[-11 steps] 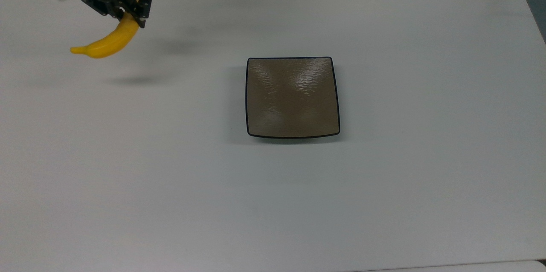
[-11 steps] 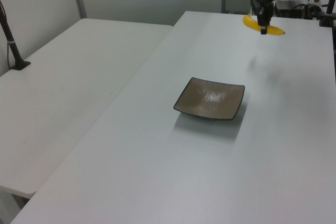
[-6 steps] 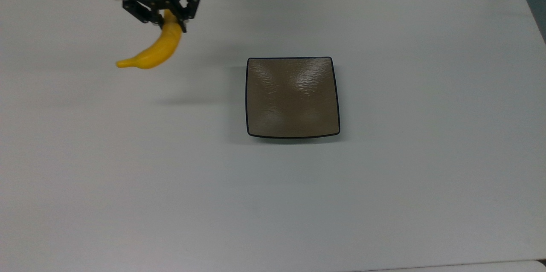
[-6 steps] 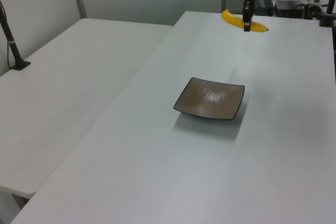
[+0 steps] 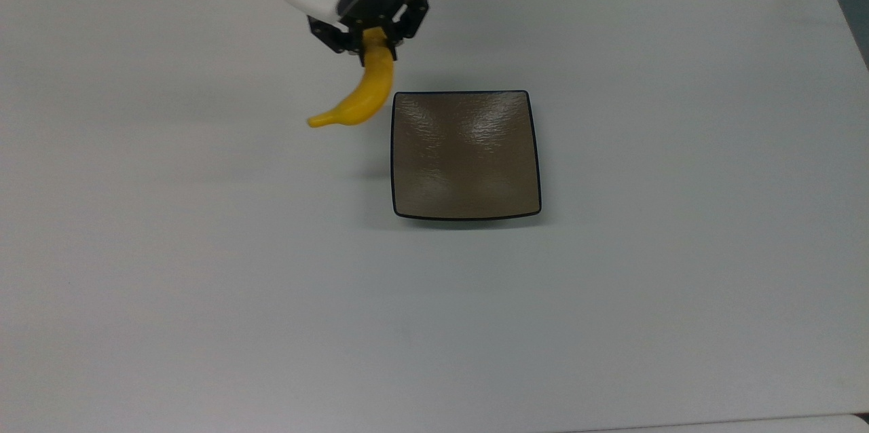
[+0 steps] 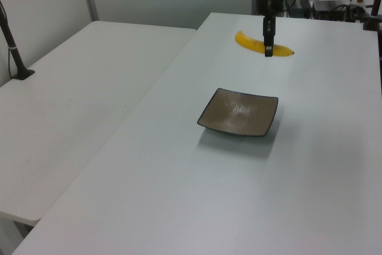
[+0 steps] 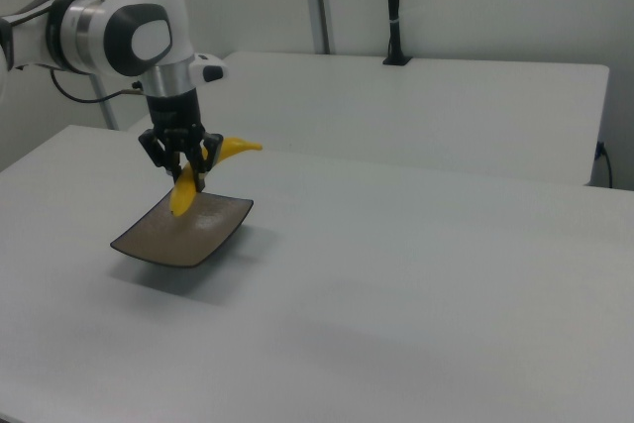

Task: Bananas placed on a ceramic plate
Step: 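Lower the banana onto the plate and open the gripper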

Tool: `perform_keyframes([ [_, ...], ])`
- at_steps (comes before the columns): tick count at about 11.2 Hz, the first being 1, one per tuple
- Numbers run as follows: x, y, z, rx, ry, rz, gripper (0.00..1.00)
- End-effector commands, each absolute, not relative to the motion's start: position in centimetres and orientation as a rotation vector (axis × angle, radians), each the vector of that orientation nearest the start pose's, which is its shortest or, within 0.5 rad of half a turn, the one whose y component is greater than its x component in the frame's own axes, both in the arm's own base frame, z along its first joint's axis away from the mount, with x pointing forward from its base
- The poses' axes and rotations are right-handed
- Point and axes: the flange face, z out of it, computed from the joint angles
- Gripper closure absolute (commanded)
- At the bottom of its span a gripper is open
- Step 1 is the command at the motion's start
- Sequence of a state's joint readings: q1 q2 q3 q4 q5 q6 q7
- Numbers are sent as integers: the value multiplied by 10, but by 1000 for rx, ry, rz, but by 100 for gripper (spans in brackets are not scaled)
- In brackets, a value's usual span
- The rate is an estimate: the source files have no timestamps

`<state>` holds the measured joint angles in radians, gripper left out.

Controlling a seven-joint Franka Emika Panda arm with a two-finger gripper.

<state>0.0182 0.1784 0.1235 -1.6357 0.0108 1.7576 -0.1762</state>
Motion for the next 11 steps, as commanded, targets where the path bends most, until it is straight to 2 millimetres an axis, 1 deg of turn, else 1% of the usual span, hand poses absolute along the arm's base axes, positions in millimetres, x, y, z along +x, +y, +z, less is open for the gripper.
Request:
perform_keyframes([
  [1,607,124,478,-3048,-515,119,100],
  [2,608,140,465,-3030,-528,114,100],
  [5,620,173,429,-3019,-500,57,100],
  [6,623,185,414,-3018,-491,48,100],
  [7,628,191,403,-3018,-468,27,100],
  [8,632,193,392,-3017,-455,13,100],
  [9,634,200,381,-3015,-451,-6,100],
  [11,640,205,365,-3013,-428,-32,100],
])
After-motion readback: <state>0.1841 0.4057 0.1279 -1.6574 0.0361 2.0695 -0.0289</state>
